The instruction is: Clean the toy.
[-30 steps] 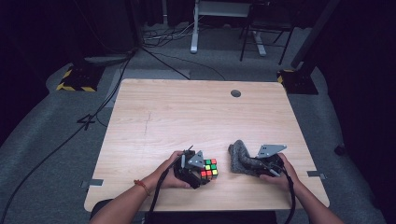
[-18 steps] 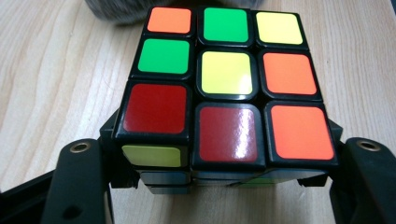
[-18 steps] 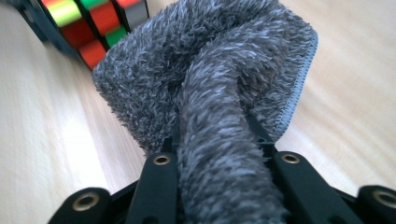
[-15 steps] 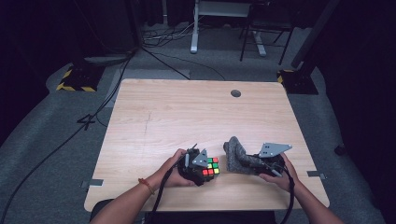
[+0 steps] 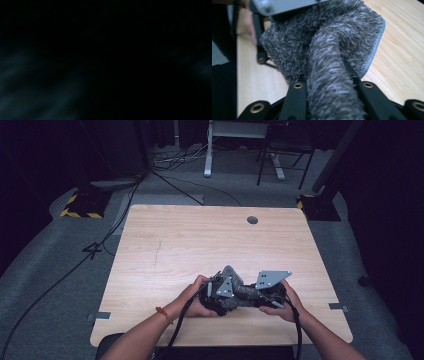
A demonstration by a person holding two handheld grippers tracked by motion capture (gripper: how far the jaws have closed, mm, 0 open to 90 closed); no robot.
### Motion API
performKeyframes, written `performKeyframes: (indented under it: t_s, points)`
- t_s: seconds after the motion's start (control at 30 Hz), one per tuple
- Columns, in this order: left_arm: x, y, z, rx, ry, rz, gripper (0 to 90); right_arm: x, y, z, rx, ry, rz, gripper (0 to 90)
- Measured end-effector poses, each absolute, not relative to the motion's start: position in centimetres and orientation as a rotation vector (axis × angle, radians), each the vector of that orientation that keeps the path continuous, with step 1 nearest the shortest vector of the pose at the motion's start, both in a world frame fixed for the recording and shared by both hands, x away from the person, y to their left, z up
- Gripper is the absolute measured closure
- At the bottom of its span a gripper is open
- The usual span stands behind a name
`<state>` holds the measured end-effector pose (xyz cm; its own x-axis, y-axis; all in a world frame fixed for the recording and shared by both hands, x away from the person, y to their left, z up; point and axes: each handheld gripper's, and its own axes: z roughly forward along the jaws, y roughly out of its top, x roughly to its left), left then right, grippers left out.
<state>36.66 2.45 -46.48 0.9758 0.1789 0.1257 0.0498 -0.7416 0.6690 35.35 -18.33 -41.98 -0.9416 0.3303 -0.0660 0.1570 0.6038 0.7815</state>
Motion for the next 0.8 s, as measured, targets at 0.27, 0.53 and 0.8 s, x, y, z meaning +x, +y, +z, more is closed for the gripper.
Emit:
performKeyframes:
  t_s: [0.27, 0.53, 0.8]
  points:
    - [36.4, 3.4, -46.0, 2.386, 0.15, 0.25, 33.3, 36.4, -18.6, -42.2, 0.476, 2.571, 1.175, 72.6]
    - [35.8, 4.1, -44.8, 2.328, 0.135, 0.258, 33.4, 37.0, -20.5, -43.2, 0.548, 2.56, 1.135, 72.9]
    - [35.3, 2.3, -45.4, 2.405, 0.084, 0.327, 33.4, 34.9, -18.4, -41.2, 0.427, 2.571, 1.241, 72.9]
